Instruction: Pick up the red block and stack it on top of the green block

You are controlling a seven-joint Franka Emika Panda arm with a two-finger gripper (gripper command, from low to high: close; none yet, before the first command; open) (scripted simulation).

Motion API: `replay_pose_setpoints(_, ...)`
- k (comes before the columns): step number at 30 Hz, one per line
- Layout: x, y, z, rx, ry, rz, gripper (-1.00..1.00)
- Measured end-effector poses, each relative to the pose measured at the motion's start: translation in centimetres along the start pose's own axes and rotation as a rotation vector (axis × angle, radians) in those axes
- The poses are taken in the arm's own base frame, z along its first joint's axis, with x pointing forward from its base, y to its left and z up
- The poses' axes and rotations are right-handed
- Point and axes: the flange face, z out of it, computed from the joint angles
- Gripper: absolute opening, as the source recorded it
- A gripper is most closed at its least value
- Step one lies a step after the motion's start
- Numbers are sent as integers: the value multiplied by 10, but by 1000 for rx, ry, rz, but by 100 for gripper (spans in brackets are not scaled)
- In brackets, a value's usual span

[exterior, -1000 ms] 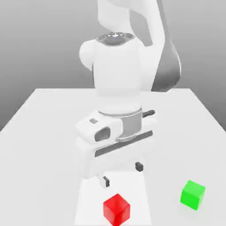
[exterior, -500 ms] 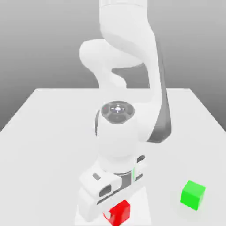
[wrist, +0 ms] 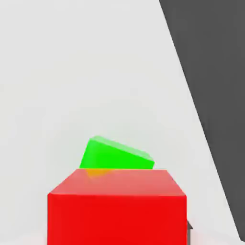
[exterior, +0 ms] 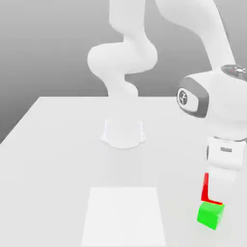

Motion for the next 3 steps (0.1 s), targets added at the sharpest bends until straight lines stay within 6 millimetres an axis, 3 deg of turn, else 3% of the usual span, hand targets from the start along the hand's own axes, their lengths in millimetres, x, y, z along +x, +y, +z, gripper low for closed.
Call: replay_pose_setpoints(3,0,0,0,0,0,0,100)
